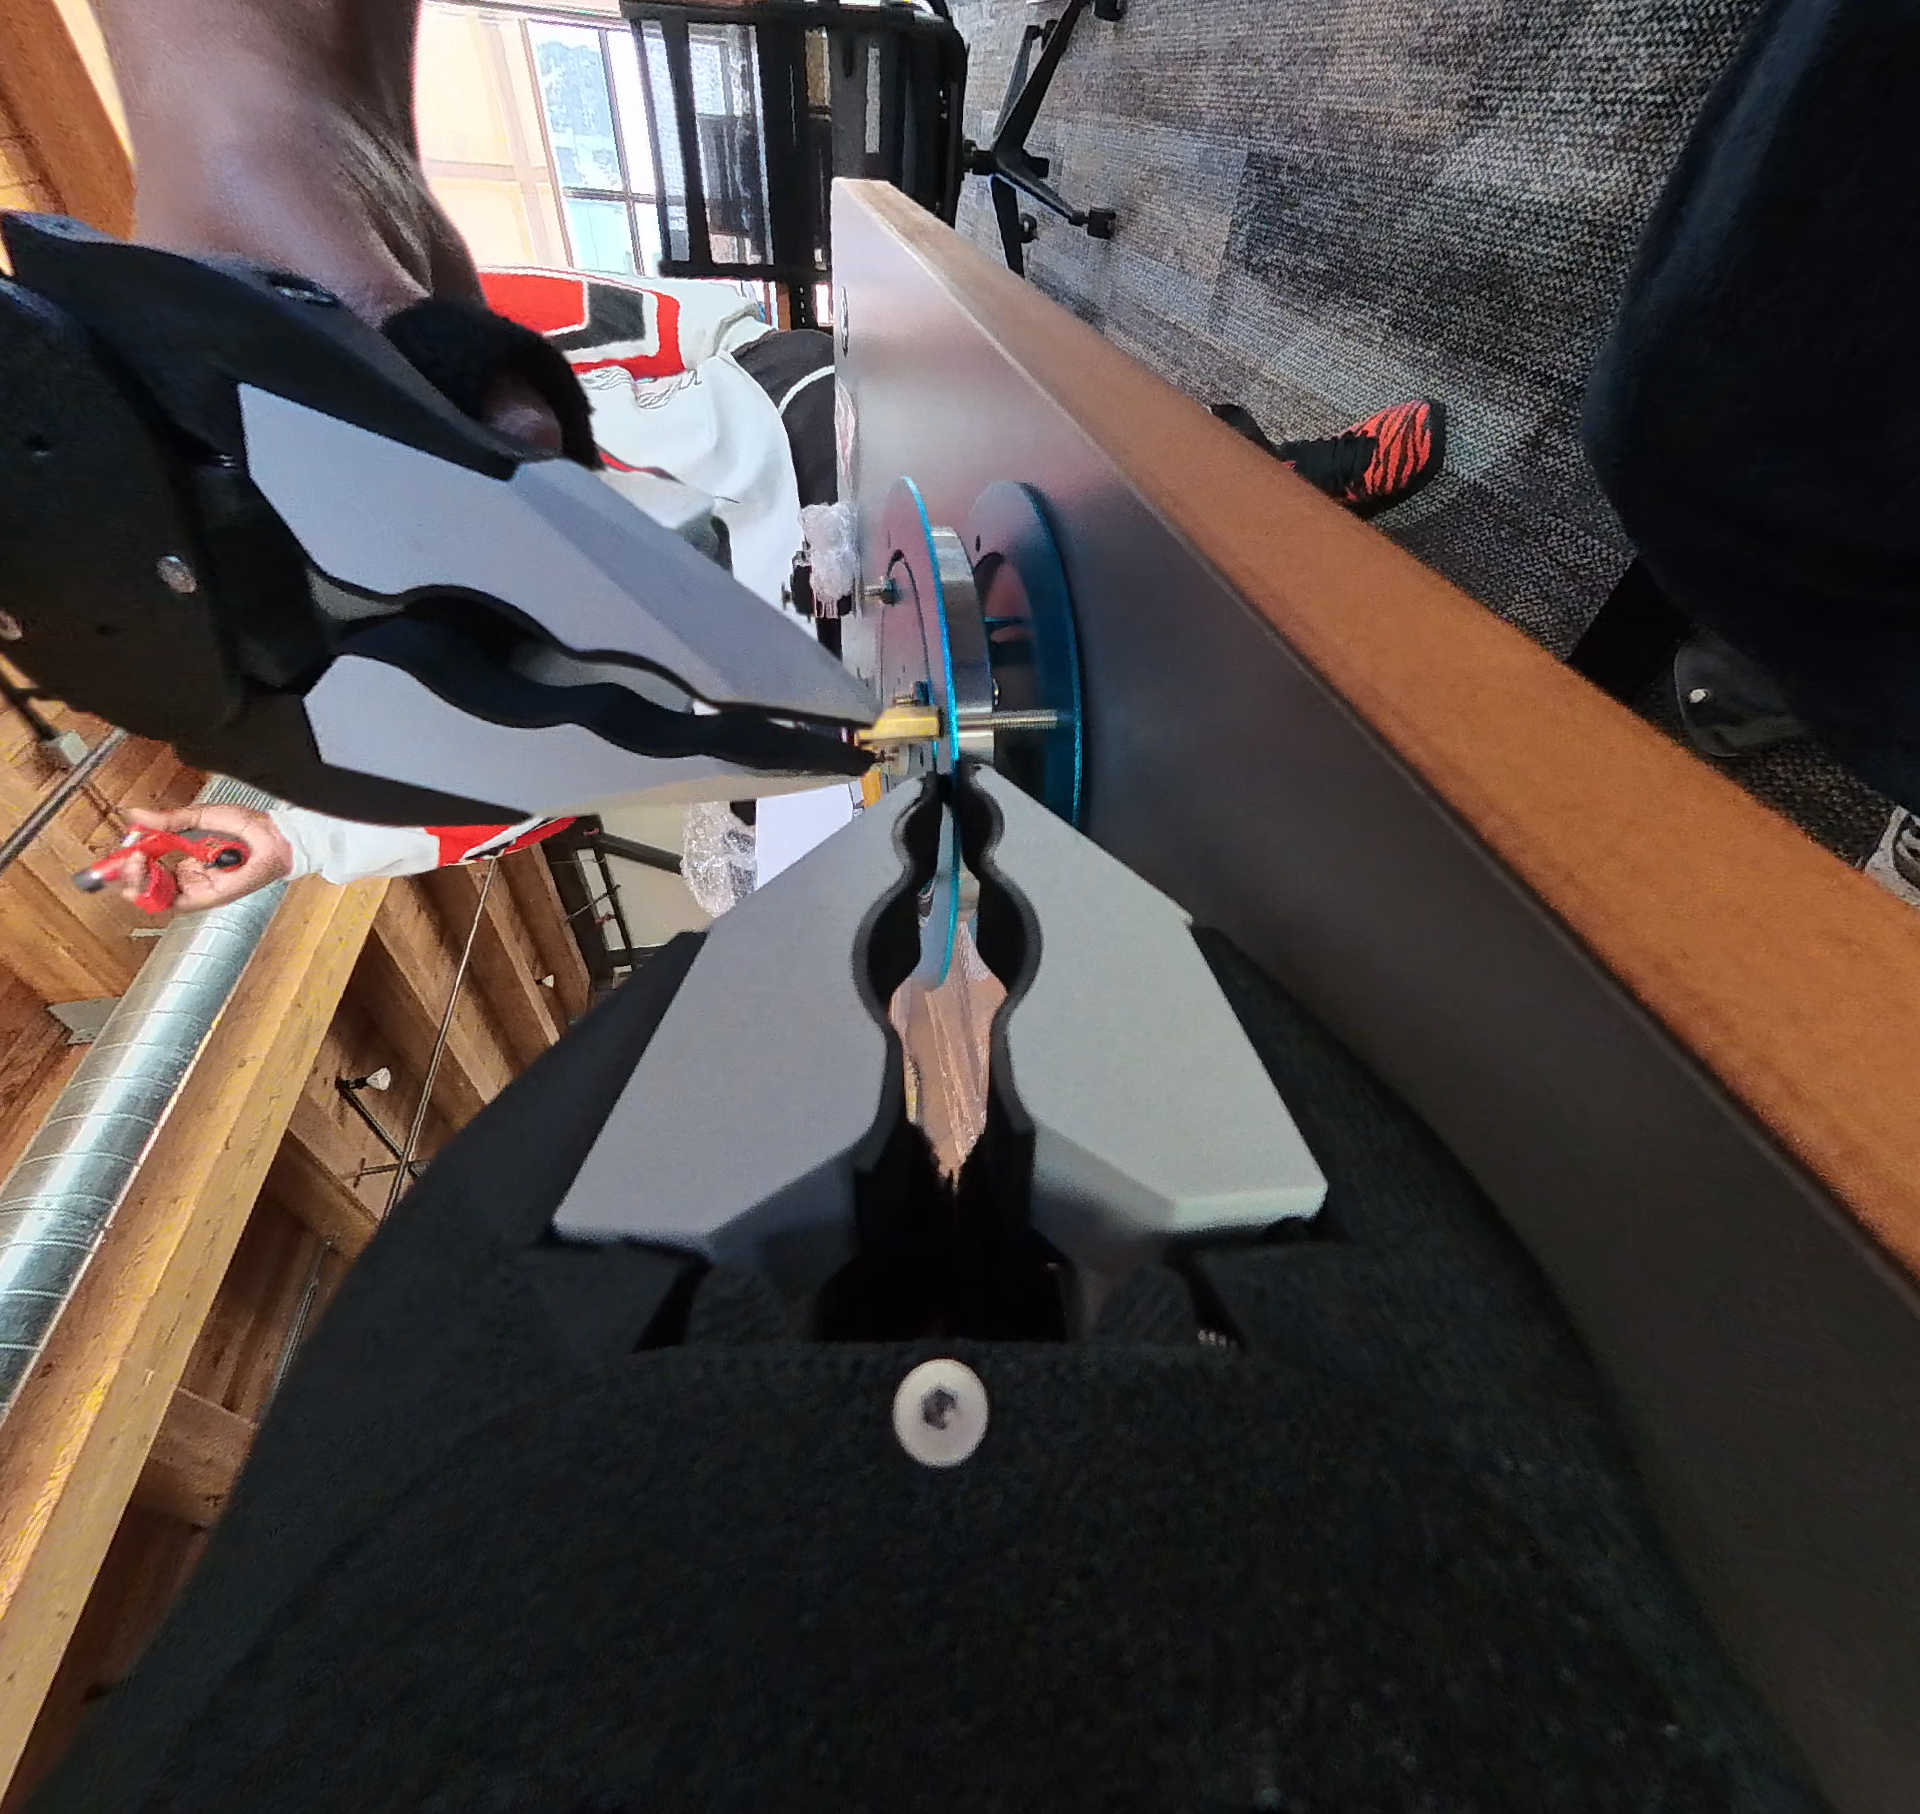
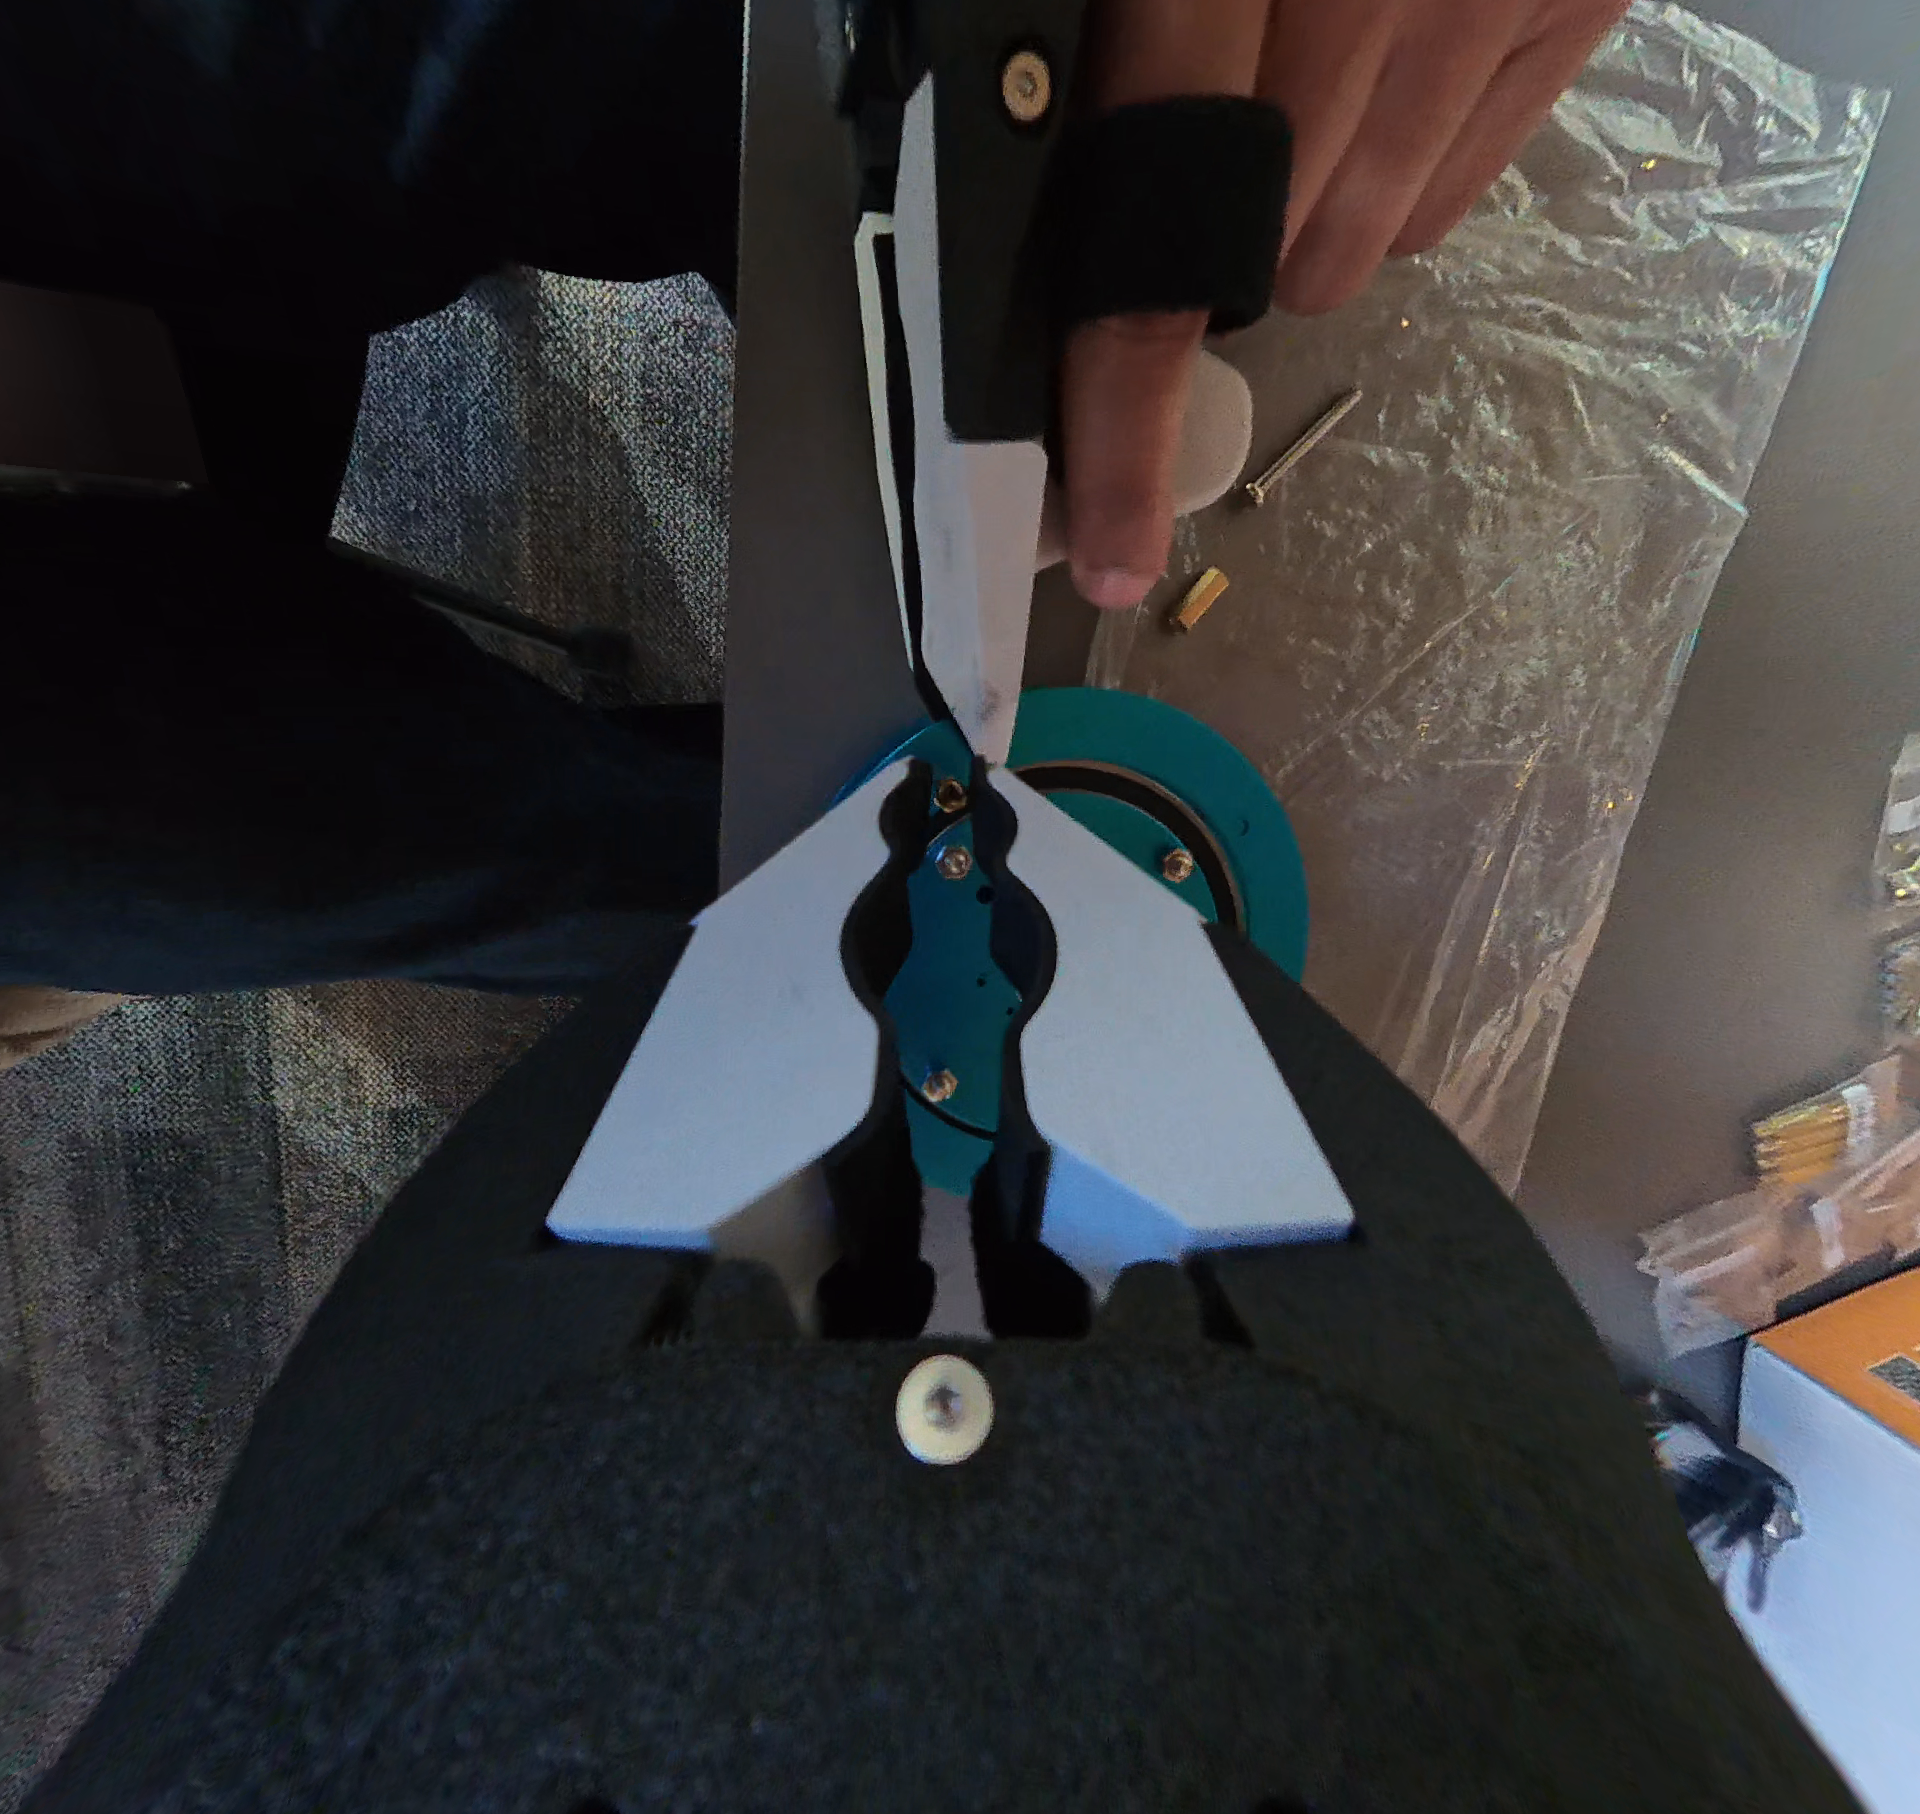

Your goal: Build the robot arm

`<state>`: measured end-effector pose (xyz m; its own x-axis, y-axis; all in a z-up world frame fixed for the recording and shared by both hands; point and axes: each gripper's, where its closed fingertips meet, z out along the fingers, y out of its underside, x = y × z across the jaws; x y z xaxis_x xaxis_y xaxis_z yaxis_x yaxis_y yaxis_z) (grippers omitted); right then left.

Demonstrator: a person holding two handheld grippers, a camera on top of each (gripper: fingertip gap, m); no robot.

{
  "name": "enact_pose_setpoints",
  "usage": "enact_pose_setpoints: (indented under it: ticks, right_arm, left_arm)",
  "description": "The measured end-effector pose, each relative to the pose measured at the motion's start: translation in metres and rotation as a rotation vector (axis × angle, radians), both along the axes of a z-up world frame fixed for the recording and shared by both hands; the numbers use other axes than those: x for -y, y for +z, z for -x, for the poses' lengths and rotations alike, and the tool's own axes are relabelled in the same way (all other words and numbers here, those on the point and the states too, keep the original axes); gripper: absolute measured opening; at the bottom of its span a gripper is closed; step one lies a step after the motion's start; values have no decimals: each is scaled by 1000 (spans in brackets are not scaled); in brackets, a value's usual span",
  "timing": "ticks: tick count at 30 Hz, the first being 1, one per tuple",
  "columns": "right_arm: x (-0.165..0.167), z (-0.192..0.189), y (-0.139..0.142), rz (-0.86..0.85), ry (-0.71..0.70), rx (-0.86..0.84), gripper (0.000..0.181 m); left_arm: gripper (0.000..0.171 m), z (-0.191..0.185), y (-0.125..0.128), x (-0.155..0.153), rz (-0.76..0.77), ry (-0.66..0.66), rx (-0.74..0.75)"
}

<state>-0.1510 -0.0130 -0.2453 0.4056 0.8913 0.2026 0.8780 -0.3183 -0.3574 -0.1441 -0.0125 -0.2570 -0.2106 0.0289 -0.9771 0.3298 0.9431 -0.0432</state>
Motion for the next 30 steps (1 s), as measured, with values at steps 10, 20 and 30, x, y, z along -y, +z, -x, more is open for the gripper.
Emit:
enact_pose_setpoints:
  ticks: [10, 20, 30]
  right_arm:
    - [5, -6, -5, 153, 37, 106, 4]
    - [6, -8, -9, 228, 30, 182, 10]
    - [5, -6, -10, 336, -140, 144, 4]
  left_arm:
    - [3, 0, -1, 1, -7, 4, -5]
    - [3, 0, -1, 2, -12, 6, -4]
    - [3, -1, -1, 2, -13, 14, -5]
